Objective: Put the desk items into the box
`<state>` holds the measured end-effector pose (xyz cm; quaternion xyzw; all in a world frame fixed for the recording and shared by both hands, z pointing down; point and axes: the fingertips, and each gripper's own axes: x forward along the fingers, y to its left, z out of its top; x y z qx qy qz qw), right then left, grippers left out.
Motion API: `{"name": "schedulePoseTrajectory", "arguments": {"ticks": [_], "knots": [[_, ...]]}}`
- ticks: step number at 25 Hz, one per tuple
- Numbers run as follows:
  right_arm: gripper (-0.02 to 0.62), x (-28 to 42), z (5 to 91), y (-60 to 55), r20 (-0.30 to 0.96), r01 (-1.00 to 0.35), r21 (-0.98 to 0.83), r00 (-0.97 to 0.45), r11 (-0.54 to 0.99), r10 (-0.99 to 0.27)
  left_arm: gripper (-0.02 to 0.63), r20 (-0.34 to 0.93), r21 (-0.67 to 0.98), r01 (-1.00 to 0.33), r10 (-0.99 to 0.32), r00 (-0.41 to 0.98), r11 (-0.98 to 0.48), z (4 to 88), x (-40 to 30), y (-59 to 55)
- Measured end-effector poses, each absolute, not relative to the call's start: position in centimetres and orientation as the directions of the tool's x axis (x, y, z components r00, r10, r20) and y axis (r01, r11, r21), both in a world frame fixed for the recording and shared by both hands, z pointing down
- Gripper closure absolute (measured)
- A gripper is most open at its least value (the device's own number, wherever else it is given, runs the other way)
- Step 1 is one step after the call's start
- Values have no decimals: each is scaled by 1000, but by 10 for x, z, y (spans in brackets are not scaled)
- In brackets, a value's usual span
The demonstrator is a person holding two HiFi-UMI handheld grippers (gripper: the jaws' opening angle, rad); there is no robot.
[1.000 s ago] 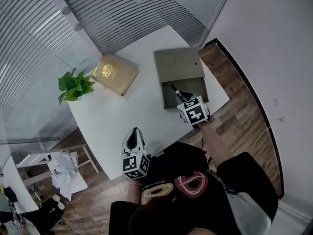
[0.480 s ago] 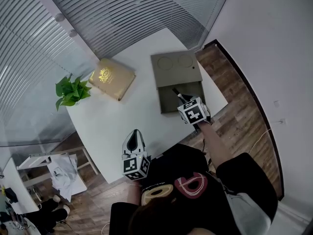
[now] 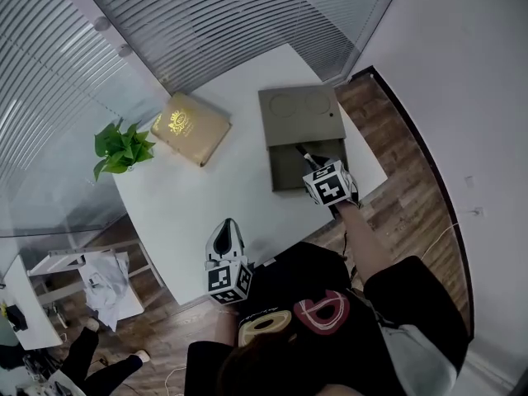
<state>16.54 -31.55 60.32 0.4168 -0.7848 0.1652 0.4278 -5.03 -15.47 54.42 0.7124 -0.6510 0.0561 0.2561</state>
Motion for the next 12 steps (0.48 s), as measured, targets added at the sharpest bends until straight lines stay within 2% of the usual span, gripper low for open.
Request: {"name": "schedulePoseTrajectory", "arguments": {"ticks": [12], "knots": [[525, 168, 617, -325, 829, -788, 82, -287, 611, -481, 589, 429, 284, -958, -898, 95, 34, 546, -56, -151]]}}
